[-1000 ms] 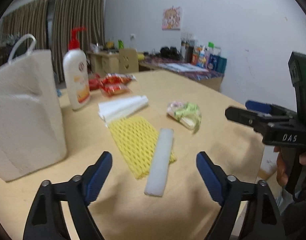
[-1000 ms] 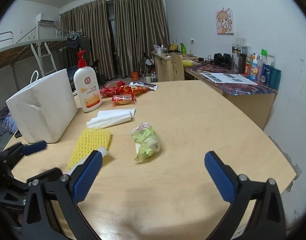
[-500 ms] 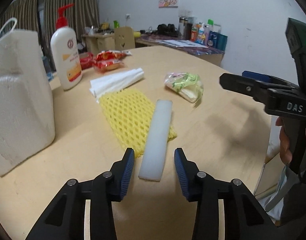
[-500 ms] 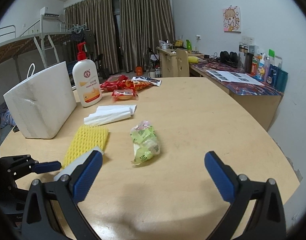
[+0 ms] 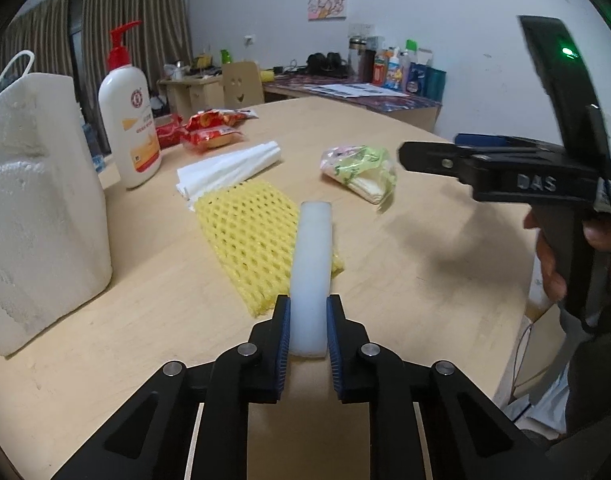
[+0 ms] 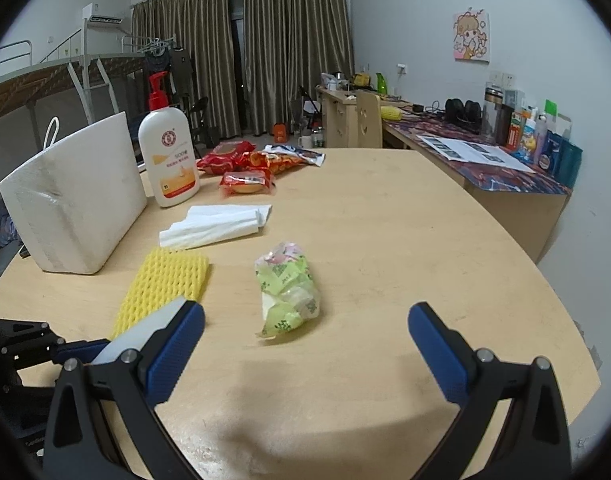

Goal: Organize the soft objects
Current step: 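Close the left gripper on the white foam strip and lift it, then move the right gripper onto the clear bag of green snacks and close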

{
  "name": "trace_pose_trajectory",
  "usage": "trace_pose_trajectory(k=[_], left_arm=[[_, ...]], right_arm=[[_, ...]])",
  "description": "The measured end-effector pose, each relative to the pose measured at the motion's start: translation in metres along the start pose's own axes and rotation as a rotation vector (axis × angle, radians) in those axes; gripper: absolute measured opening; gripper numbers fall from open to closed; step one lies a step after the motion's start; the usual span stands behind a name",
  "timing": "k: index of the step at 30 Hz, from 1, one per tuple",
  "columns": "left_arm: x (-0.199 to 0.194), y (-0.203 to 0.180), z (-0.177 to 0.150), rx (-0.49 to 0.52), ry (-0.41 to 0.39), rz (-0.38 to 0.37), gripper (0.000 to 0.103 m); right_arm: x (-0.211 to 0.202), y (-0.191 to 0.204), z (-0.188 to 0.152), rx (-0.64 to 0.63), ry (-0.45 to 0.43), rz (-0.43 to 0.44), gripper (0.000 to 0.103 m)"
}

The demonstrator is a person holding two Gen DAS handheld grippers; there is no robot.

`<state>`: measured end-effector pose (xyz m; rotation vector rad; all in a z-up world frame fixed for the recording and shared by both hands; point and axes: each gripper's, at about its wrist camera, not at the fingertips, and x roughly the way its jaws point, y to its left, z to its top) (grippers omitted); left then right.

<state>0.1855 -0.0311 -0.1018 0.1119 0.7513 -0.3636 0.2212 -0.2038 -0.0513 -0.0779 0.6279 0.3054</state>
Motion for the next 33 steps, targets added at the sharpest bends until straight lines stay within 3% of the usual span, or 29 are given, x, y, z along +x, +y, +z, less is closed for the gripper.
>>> trace_pose_trajectory(k=[5,13,28,33], left_arm=[[-0.012,0.001,-0.002,0.004,-0.066,-0.034,0.017],[-0.03,0.021,-0.006,-0.065,-0.14,-0.008,0.017],[-0.034,0.045,-0.011,-0.147,-0.143,-0.028,0.017],[-0.032,0.049,-0.011,-0.164,-0.134,-0.045,0.017]], right_arm=[[0.009,0.003,0.007,-0.035,0.019,-0.004,0.103],[0.031,0.012,0.012,-0.071,0.065,0.007,0.103],[0.06,0.017,0.011,-0.111,0.168,-0.013,0.067],[0.067,0.018,0.01,-0.113,0.202,-0.01,0.067]])
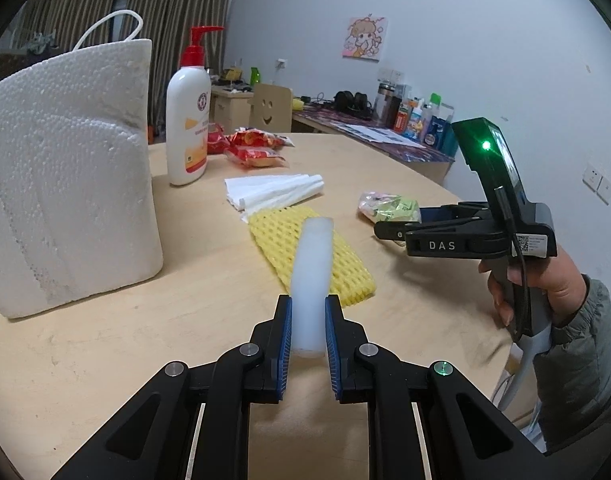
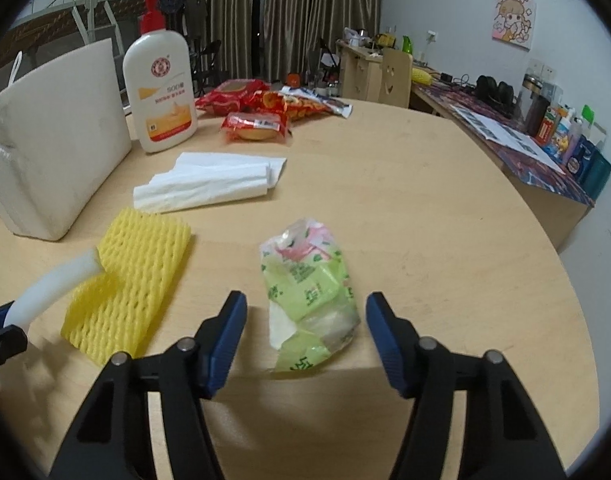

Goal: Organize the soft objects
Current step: 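Move the right gripper onto the clear bag of green snacks and close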

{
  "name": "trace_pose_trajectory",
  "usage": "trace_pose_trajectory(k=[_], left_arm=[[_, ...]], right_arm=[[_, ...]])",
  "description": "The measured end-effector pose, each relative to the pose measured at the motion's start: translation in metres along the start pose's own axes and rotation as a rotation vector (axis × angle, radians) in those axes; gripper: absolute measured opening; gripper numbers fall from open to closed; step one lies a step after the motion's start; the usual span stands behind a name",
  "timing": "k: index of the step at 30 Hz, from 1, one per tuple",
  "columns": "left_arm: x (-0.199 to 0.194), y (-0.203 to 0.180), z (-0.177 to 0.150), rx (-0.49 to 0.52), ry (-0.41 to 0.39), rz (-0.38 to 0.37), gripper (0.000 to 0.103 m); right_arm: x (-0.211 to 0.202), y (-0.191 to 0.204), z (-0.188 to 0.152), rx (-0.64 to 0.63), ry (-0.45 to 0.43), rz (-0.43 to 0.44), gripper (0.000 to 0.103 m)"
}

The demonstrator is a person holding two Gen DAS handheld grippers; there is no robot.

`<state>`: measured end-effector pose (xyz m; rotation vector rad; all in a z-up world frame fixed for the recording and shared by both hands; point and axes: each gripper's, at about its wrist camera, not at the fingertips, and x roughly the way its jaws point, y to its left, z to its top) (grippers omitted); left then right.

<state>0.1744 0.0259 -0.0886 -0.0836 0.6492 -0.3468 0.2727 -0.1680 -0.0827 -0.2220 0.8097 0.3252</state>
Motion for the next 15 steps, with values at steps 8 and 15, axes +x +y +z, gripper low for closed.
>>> trace_pose_trajectory(k=[8,15], left_arm=[[-0.001,0.004,0.0,-0.024,-0.008,0.01,0.017],[-0.008,0.007,-0.001,-0.043,-0.038,0.009,0.017]], right_arm=[[0.004,-0.003,-0.001,0.03,0.025,0.039,0.035],[-0.021,-0.006,-0.002,0.083,-0.042,0.076,0.033]])
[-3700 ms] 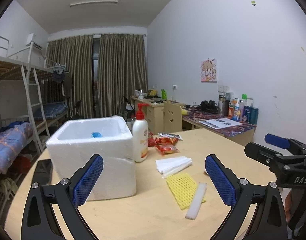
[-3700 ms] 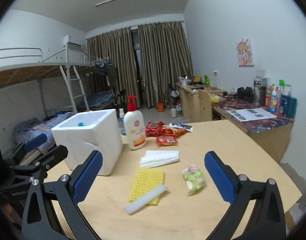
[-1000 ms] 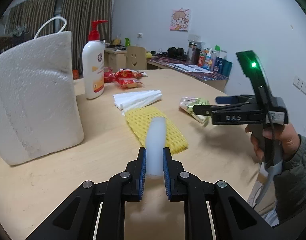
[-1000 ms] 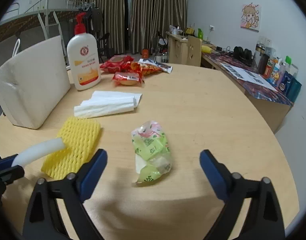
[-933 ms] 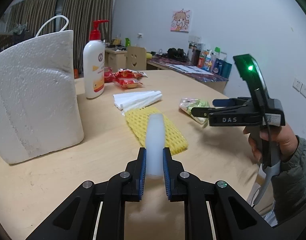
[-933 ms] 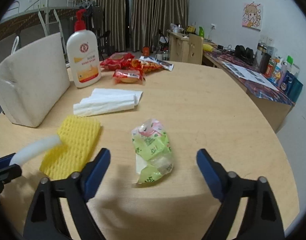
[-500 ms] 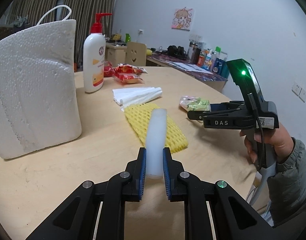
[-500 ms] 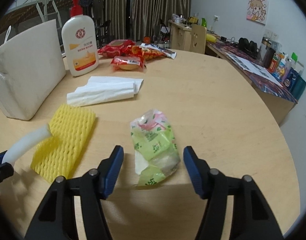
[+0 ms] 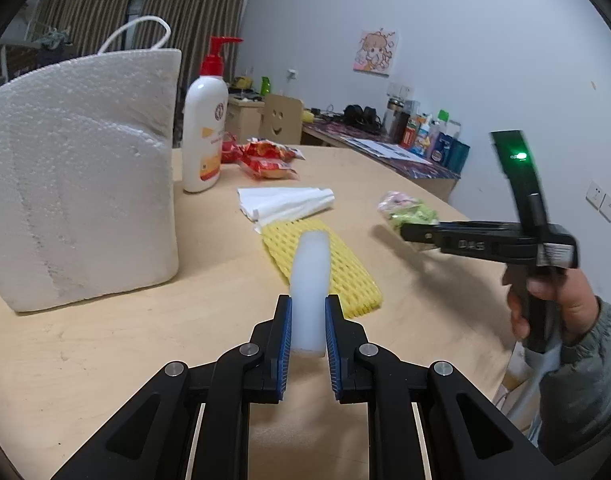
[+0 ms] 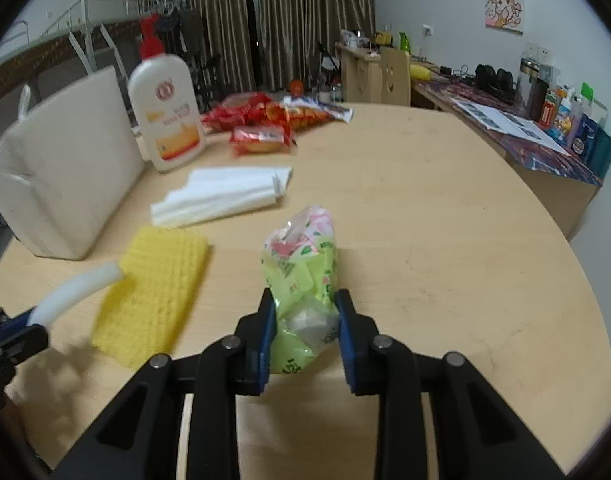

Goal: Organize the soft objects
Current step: 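Move the right gripper onto the clear bag of green snacks and close, then carry the foam strip and snack bag up over the white foam box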

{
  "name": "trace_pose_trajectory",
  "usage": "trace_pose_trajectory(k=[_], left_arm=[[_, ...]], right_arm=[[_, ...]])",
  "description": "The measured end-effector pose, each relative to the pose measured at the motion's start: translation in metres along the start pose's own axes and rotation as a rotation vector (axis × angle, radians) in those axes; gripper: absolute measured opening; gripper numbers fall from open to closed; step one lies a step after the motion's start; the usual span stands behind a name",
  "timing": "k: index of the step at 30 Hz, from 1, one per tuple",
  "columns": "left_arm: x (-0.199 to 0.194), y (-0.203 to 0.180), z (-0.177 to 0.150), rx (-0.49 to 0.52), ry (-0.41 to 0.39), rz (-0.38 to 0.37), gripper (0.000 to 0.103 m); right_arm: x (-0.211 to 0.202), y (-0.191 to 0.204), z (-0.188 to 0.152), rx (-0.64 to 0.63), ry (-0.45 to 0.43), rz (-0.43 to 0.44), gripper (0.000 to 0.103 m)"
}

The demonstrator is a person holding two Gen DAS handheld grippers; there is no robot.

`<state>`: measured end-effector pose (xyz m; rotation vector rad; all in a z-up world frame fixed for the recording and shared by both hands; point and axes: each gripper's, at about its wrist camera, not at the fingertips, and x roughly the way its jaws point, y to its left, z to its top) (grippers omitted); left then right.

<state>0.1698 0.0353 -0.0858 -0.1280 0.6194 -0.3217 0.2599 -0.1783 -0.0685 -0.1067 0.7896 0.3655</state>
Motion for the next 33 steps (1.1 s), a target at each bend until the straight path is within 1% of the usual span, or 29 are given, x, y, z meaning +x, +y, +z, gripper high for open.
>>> trace_pose_trajectory(k=[7,11,16,20,26,33], left_arm=[[-0.012,-0.004,0.001,0.004,-0.013,0.01,0.017],[-0.029,-0.011,0.008,0.02,-0.044,0.027,0.017],[-0.055,-0.019,0.017,0.043,-0.095,0.057,0.017],[-0.076,-0.023,0.025,0.061,-0.14,0.1,0.017],[-0.107,-0.026,0.035,0.079,-0.213,0.144,0.017],[-0.137,-0.024,0.04,0.081,-0.278,0.199,0.017]], right_arm=[[-0.04,0.008,0.0,0.006,-0.088,0.047,0.033],[-0.063,0.018,-0.001,-0.012,-0.142,0.078,0.033],[-0.083,0.03,-0.001,-0.036,-0.195,0.108,0.033],[-0.099,0.039,-0.001,-0.055,-0.241,0.137,0.033],[-0.118,0.055,0.002,-0.094,-0.298,0.182,0.033],[-0.131,0.073,0.009,-0.145,-0.353,0.24,0.033]])
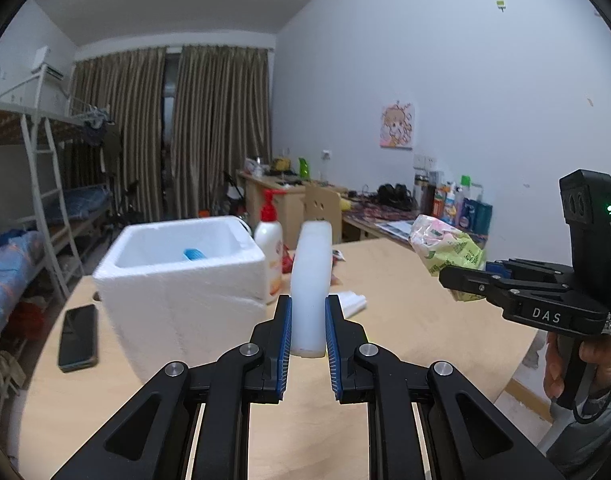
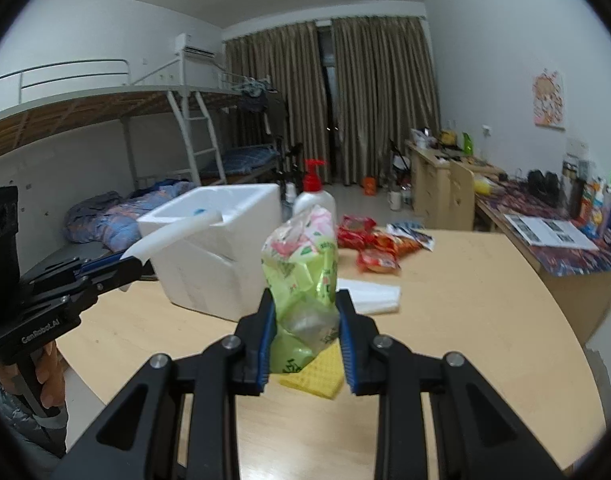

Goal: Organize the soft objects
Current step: 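Carry the foam strip and snack bag up over the white foam box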

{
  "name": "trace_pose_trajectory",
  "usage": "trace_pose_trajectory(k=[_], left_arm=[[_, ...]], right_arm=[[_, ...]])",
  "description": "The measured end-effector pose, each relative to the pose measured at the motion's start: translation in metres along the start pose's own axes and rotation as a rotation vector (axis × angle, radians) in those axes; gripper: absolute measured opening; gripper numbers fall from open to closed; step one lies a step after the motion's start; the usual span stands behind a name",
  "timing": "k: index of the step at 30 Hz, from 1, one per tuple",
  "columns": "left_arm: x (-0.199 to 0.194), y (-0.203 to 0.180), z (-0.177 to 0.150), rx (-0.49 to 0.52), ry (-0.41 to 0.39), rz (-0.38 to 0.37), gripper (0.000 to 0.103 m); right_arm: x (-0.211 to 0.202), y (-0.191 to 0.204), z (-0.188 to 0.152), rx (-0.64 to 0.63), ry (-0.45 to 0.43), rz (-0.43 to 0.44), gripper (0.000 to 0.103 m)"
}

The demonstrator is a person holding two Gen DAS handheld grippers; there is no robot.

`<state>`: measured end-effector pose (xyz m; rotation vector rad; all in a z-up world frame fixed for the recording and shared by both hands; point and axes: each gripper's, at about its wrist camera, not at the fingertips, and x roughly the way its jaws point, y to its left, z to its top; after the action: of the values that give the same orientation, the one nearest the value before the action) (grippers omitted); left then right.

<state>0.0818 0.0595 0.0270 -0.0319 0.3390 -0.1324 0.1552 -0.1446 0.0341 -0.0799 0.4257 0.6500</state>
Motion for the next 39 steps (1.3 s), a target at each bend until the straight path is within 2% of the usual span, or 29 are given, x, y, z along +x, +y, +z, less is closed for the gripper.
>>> trace_pose_trajectory(k=[17,25,31,39], left_arm=[[-0.053,0.032,0.019,-0.01,-0.098,0.177,0.017],[-0.052,0.05,0.03,-0.014,-0.113,0.227,0.017],[-0.043,0.067,0.044,-0.031,-0.107,0.229,0.017],[-0.029,0.08,0.054,-0.024,-0.106,0.249,0.017]], right_arm=[[0.014,0.042,0.03,-0.096,-0.073,0.172,0.033],[0.03,0.056,0.044,-0.123,-0.071,0.204,0.033],[0.044,0.069,0.056,-0.143,-0.063,0.224,0.033],[0.067,0.078,0.076,-0.178,-0.044,0.211,0.033]])
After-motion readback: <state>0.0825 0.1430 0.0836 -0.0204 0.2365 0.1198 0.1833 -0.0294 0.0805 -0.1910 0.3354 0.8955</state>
